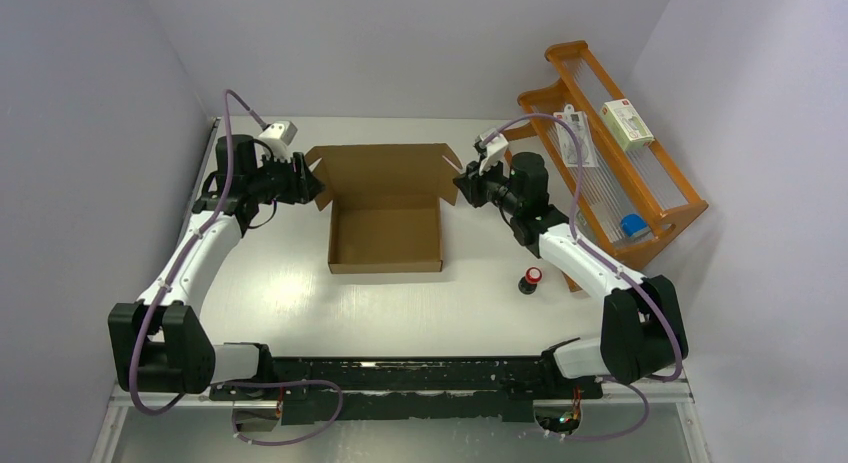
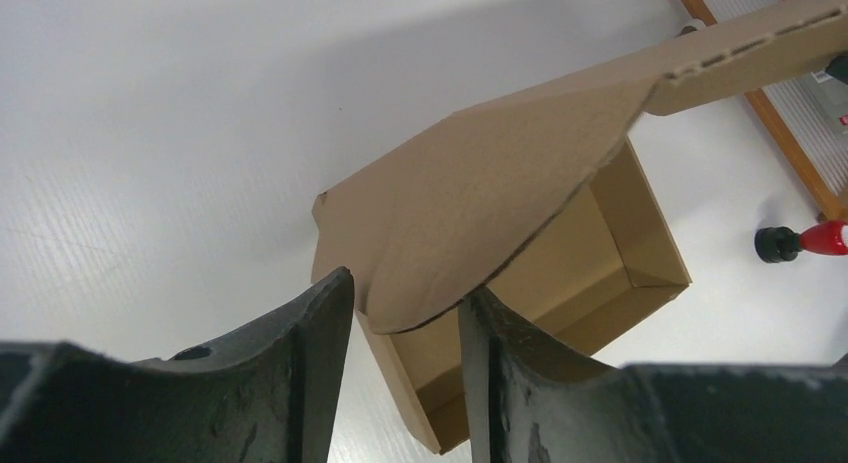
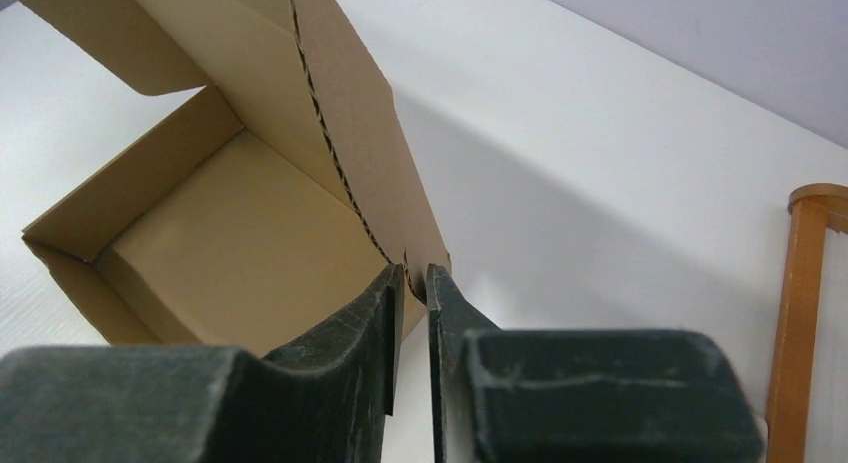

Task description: Fold the paper box

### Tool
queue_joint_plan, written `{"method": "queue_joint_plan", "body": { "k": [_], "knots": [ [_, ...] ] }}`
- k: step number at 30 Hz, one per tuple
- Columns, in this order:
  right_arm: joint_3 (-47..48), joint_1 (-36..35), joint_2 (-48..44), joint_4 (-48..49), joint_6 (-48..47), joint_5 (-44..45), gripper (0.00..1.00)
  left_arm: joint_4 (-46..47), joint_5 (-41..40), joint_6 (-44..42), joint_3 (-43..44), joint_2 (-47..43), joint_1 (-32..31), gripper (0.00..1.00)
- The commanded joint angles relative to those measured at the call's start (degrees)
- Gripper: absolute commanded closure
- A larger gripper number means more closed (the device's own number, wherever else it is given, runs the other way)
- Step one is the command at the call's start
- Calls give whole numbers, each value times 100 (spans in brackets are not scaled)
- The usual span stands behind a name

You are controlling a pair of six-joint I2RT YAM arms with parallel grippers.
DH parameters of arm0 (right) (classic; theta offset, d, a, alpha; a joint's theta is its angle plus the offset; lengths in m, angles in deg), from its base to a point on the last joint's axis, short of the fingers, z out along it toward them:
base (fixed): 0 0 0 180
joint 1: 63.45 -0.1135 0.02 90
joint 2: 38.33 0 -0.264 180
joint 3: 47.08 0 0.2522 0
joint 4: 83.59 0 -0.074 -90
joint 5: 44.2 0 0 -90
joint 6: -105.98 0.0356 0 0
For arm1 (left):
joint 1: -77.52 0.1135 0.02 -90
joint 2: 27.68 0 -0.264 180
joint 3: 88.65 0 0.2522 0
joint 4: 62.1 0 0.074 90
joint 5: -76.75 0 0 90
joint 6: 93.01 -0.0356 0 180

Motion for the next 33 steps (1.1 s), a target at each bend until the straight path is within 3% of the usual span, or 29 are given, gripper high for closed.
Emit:
{"method": "queue_joint_plan", "body": {
  "k": [1, 8, 16, 26, 33],
  "knots": [
    [26, 37, -4, 196, 4, -138, 82, 294, 346, 156, 124, 10, 50, 55],
    [-10, 32, -63, 152, 106, -241, 87, 481, 338, 389, -24, -131, 42, 78],
    [-168, -189, -196, 338, 602, 109, 94, 860, -274, 1006, -362, -474, -169, 88],
    [-749, -1247, -646, 843, 1288, 2755, 99, 1053, -2726, 1458, -726, -836, -1389, 88],
    [-607, -1721, -505, 782, 1358, 3773, 99, 1023, -4312, 1271, -697, -770, -2182, 87]
  ]
}}
